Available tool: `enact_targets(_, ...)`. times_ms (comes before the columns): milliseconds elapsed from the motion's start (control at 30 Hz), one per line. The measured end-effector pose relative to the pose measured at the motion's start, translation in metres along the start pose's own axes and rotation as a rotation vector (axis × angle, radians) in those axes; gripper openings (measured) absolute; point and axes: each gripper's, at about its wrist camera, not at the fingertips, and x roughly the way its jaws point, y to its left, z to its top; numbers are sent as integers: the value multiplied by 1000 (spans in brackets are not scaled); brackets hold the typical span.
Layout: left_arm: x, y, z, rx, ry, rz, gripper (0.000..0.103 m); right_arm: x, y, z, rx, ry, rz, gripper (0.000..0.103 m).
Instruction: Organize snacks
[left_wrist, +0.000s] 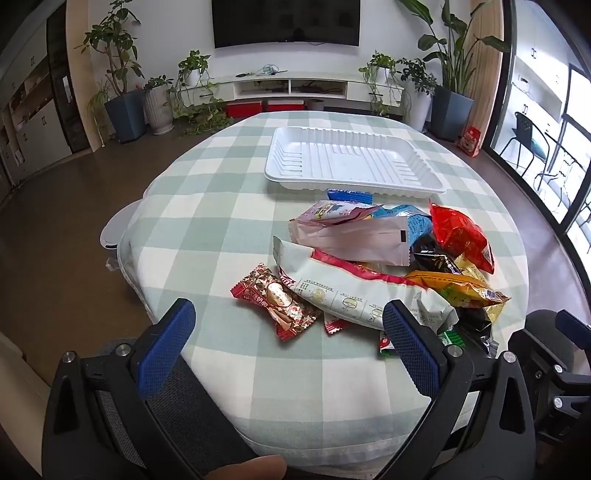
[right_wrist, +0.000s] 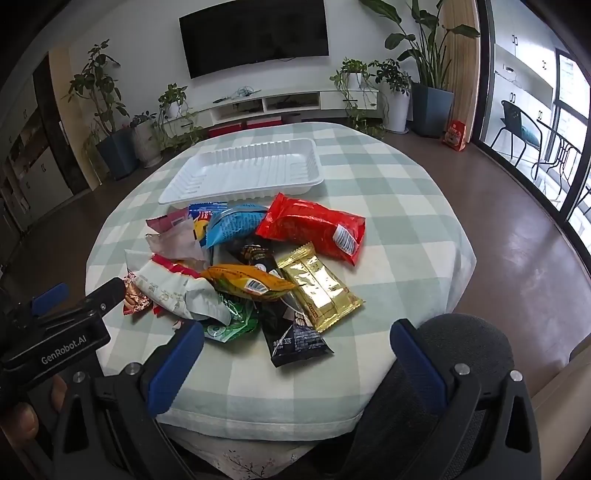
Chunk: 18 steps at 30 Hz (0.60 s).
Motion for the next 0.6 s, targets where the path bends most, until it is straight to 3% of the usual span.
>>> enact_targets(600,1,-1,0,2,2,3,103,6,-1,-4,5,15,0,103)
